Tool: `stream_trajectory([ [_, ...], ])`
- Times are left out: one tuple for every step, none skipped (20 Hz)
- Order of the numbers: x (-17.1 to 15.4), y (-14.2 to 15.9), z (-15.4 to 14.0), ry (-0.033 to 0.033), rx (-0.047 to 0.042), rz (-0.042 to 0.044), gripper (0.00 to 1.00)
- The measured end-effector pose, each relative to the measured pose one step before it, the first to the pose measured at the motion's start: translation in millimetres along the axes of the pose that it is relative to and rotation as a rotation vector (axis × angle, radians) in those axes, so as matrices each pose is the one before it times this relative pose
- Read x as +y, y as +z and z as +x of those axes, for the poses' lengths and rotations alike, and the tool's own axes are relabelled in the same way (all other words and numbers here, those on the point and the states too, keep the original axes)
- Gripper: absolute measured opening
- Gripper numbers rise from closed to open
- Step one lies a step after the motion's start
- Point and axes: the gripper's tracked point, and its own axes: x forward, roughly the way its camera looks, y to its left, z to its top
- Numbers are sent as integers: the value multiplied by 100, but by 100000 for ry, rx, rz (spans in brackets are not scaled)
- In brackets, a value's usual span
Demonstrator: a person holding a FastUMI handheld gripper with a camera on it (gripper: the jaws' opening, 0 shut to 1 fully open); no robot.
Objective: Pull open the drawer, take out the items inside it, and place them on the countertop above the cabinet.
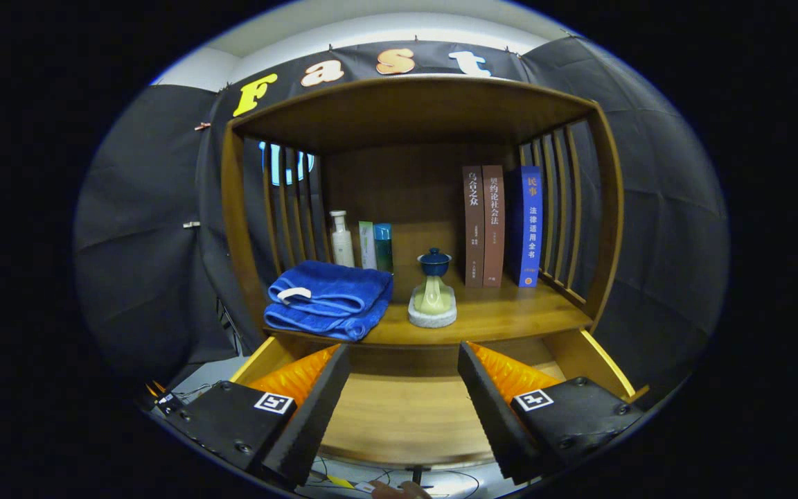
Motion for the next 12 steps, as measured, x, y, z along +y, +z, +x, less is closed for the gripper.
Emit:
stream_trajectory([
  [-242,-960,-1042,-862,-1338,961,100],
  [74,-1114,-797,159,-1006,992,100],
  [-498,-1207,-865,-1279,-565,-116,100],
  [-536,-1304,-774,-1461,-443,46,100],
  [-411,-1446,-696,-1609,474,190,100],
  [-161,-1466,-618,-279,703,823,100],
  [-191,-1615,-292,-269,1186,869,100],
  [-436,-1277,-305,-1160,1089,1180,100],
  [-465,-813,238,-2161,331,1281,99],
  [-392,-600,74,-806,-317,668,100],
  [-104,-419,406,-109,-410,-114,100],
  [-96,-550,506,142,728,-619,100],
])
